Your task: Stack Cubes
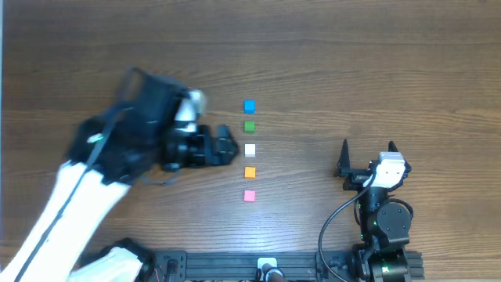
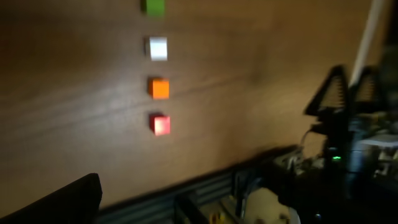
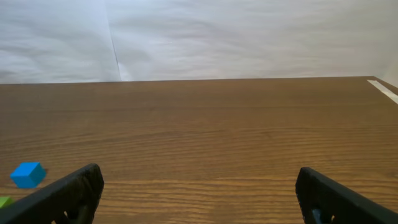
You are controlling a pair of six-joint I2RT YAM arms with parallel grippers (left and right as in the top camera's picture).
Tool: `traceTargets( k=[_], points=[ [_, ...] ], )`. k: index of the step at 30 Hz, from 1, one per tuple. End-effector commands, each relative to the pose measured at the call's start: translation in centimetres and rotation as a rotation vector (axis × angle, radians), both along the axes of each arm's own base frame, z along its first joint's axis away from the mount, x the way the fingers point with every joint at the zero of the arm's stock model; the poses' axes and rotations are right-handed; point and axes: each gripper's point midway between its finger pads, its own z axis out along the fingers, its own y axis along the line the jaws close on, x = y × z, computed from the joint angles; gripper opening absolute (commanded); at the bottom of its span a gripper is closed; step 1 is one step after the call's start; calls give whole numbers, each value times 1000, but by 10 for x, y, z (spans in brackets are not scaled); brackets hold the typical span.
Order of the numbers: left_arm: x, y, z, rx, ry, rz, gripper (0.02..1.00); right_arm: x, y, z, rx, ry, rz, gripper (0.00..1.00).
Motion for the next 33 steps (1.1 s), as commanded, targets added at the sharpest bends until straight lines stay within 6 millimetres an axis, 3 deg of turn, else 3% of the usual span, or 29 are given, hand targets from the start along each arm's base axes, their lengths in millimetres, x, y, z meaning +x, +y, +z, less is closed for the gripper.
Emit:
traceTargets(
  k=[1,8,13,17,26,33],
  points=[
    [-6,-21,-33,117,118,71,1000,0,-1,-1,2,-2,-5,993],
    [-32,-39,-98,338,210,101,1000,0,-1,-1,2,-2,-5,991],
    [-43,-58,-137,324,193,97,998,0,-1,-1,2,-2,-5,991],
    [-49,-56,-165,313,216,141,1000,0,-1,-1,2,-2,-5,993],
    [-49,-50,-201,382,241,174,1000,0,-1,-1,2,-2,-5,993],
    [-44,-56,-220,396,243,152,985,0,-1,-1,2,-2,-5,991]
  ],
)
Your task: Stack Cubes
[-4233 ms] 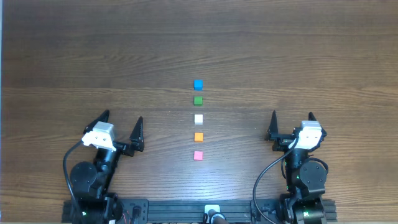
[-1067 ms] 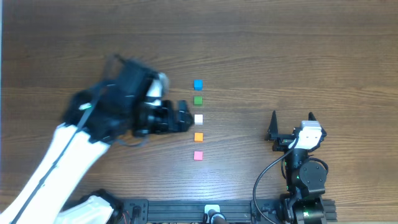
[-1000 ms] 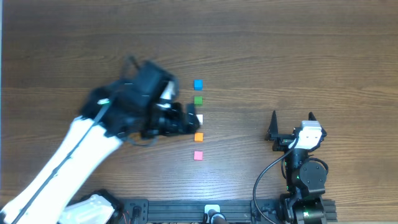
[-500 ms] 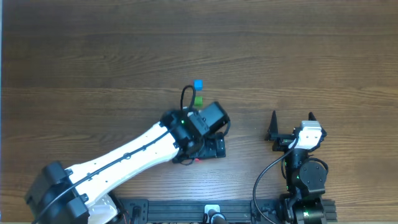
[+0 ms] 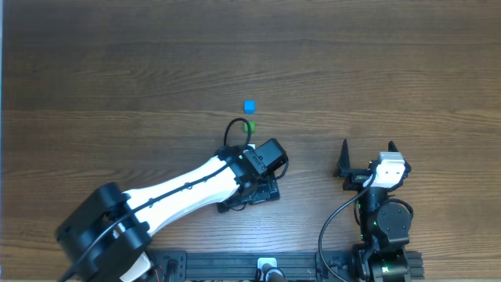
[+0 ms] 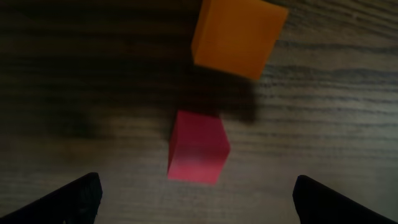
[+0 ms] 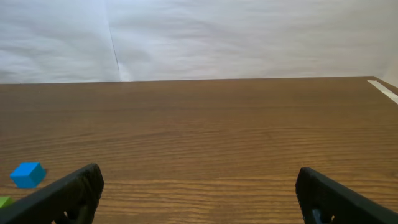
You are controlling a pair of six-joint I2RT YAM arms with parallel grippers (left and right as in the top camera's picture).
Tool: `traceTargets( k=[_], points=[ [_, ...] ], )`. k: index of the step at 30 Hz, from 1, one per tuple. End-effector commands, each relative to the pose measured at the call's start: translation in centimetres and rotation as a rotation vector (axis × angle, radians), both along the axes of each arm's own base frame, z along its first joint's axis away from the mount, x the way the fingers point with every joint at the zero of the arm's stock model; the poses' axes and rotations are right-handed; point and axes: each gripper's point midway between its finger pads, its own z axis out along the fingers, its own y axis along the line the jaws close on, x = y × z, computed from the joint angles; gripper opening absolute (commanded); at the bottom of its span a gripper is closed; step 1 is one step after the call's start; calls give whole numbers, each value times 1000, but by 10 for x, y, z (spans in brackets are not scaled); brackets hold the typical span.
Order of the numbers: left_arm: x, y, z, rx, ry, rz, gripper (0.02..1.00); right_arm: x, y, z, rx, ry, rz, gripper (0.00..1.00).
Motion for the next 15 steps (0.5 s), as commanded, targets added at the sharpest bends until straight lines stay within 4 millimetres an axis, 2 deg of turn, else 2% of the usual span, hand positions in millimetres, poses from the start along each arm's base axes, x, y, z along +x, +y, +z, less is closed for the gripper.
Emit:
traceTargets(
  k=[1,7,15],
  points=[
    [3,1,-14,26,-5,-13,972,0,-1,-1,2,-2,-5,991],
    [3,-1,-23,32,6,-47,930,0,-1,-1,2,-2,-5,991],
    [3,-2,-25,29,0,-127,866,0,-1,-1,2,-2,-5,993]
  ],
)
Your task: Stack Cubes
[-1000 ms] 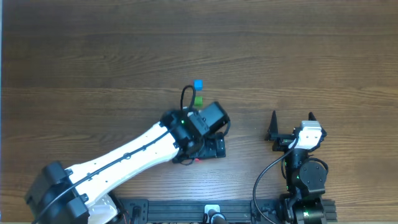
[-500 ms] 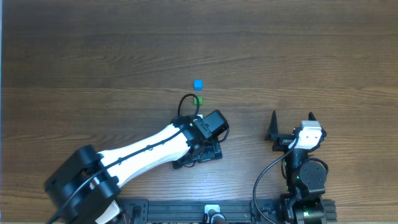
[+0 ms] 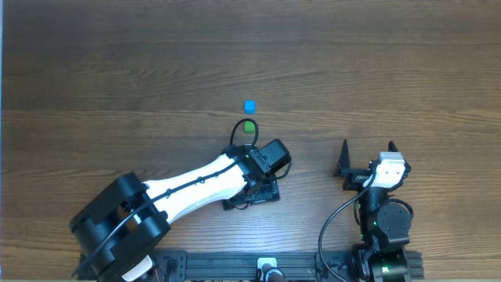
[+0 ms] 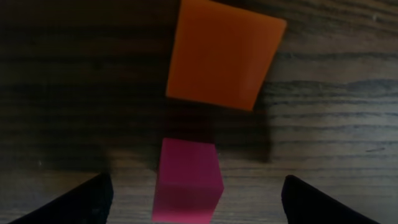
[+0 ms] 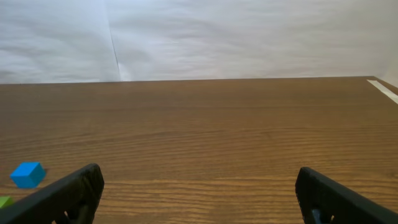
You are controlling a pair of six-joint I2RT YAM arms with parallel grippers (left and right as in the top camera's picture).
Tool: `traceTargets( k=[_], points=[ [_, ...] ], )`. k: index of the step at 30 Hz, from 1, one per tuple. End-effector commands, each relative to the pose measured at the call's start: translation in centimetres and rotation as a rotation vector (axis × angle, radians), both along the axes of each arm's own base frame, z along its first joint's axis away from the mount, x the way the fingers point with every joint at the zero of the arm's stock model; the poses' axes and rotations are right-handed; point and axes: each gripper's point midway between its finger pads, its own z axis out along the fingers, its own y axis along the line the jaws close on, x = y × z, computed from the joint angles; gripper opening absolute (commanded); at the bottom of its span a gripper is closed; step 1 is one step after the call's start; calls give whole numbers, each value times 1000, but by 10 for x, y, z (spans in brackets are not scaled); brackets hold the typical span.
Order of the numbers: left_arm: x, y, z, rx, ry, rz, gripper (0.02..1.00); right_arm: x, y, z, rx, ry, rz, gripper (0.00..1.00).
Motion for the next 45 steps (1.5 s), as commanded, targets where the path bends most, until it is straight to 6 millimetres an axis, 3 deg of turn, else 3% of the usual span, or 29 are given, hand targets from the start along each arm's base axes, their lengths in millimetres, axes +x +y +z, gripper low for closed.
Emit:
traceTargets(
  k=[1,35,45],
  points=[
    [-1,3,-7,19,-4,-78,864,0,-1,-1,2,-2,-5,993],
    [-3,8,-18,76,-31,-229,735,0,-1,-1,2,-2,-5,993],
    [-3,9,-18,78,-28,-229,617,0,-1,-1,2,-2,-5,993]
  ],
)
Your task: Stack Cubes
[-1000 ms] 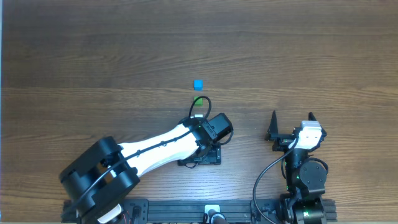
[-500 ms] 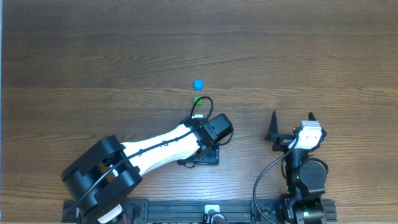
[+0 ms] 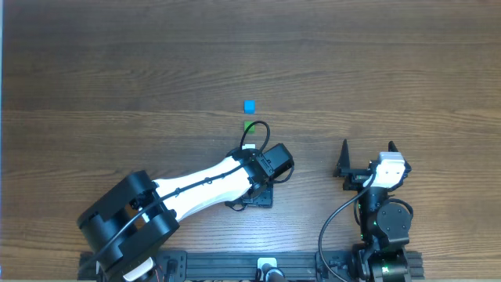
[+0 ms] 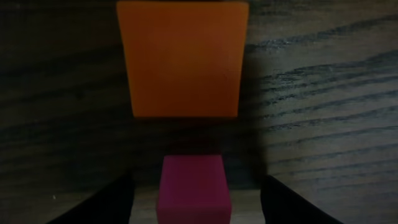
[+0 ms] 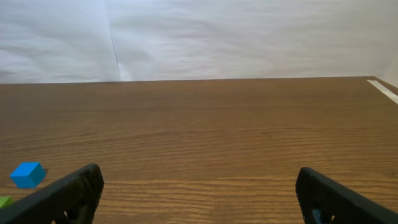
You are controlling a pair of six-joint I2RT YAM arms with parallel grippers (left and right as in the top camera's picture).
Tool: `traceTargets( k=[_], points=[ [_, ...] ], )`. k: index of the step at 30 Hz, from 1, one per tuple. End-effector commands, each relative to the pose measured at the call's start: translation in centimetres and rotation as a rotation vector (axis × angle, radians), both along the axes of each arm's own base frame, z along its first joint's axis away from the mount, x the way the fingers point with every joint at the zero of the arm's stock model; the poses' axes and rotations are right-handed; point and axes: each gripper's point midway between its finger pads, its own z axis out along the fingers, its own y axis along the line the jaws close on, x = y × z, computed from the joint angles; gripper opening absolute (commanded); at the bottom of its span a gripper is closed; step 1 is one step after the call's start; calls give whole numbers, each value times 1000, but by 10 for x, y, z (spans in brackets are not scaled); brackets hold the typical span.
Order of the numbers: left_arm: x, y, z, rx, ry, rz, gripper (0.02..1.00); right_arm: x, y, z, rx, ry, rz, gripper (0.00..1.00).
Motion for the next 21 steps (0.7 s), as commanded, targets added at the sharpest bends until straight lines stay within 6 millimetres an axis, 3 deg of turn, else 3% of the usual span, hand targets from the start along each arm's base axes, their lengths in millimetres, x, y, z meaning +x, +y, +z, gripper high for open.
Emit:
traceTargets(
  k=[1,21],
  points=[
    [-2,5,-8,30,6,-18,601,0,-1,-1,2,-2,-5,993],
    [-5,9,-7,46,16,-18,237,0,-1,-1,2,-2,-5,991]
  ],
)
